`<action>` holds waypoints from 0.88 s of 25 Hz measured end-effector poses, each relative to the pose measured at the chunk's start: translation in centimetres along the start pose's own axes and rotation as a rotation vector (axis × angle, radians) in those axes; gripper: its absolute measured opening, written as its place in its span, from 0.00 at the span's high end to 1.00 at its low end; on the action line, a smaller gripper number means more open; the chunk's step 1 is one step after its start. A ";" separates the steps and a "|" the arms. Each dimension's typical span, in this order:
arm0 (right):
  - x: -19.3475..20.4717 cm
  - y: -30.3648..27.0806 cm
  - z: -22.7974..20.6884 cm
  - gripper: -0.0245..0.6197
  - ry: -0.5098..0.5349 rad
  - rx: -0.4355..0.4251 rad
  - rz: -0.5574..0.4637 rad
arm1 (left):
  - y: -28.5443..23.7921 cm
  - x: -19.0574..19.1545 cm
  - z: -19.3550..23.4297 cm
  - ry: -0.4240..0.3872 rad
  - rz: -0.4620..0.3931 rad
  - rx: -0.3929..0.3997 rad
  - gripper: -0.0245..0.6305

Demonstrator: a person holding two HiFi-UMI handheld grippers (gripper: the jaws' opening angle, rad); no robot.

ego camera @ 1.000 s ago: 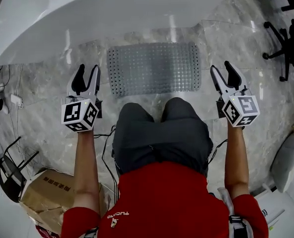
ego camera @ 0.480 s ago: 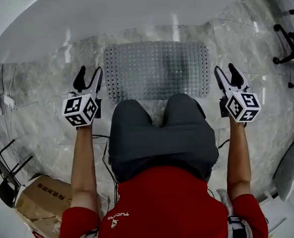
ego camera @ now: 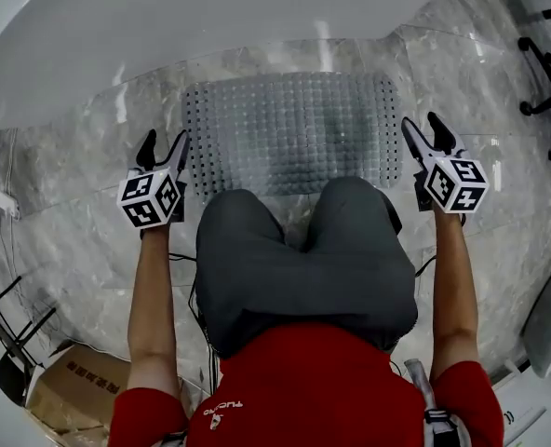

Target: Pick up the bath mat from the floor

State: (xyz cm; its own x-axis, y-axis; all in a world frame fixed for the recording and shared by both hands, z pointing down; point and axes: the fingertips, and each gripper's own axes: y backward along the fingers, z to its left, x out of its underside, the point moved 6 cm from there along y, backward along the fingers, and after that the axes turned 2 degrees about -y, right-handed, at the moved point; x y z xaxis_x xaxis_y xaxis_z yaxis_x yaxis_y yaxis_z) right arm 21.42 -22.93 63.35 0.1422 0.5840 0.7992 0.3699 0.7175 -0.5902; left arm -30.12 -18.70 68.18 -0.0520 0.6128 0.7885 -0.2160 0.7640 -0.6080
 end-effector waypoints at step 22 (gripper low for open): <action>15.1 -11.0 -7.9 0.56 -0.056 0.062 0.298 | -11.1 13.4 2.7 0.023 0.345 -0.070 0.50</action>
State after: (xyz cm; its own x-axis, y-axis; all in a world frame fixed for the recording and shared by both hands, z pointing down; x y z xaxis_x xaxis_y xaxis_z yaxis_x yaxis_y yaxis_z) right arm 26.75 -25.01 82.82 0.1849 0.7911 0.5830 0.2627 0.5319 -0.8050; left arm -31.04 -19.55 85.73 -0.0882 0.8410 0.5338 -0.1225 0.5227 -0.8437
